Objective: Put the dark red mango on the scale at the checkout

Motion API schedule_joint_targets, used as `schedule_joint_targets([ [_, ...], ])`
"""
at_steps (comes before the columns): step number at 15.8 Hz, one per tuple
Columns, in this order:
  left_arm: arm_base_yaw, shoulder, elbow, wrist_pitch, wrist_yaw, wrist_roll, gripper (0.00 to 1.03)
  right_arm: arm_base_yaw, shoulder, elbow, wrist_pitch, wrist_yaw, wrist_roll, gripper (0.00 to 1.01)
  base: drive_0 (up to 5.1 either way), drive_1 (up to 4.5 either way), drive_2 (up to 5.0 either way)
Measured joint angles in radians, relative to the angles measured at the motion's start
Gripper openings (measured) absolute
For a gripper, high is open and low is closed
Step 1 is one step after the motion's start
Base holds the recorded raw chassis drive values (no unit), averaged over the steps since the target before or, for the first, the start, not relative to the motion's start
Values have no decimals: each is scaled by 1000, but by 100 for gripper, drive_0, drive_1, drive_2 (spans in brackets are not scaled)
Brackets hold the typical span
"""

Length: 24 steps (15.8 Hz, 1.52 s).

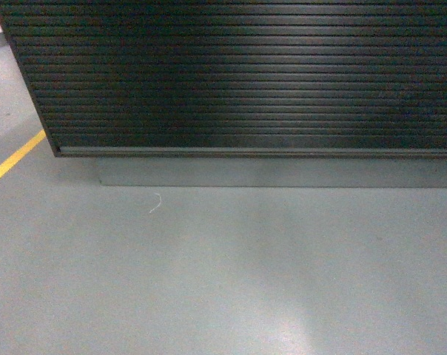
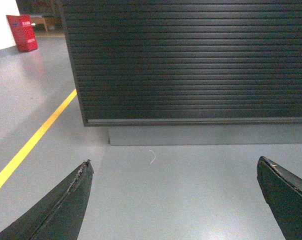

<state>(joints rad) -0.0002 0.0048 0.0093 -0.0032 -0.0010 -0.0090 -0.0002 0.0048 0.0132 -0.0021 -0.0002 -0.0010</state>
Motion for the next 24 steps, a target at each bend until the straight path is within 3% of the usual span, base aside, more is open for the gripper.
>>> schedule_joint_targets([
  [24, 0, 0, 0, 1, 0, 0, 98, 0, 0, 0, -2, 0, 0, 98, 5, 400, -390],
])
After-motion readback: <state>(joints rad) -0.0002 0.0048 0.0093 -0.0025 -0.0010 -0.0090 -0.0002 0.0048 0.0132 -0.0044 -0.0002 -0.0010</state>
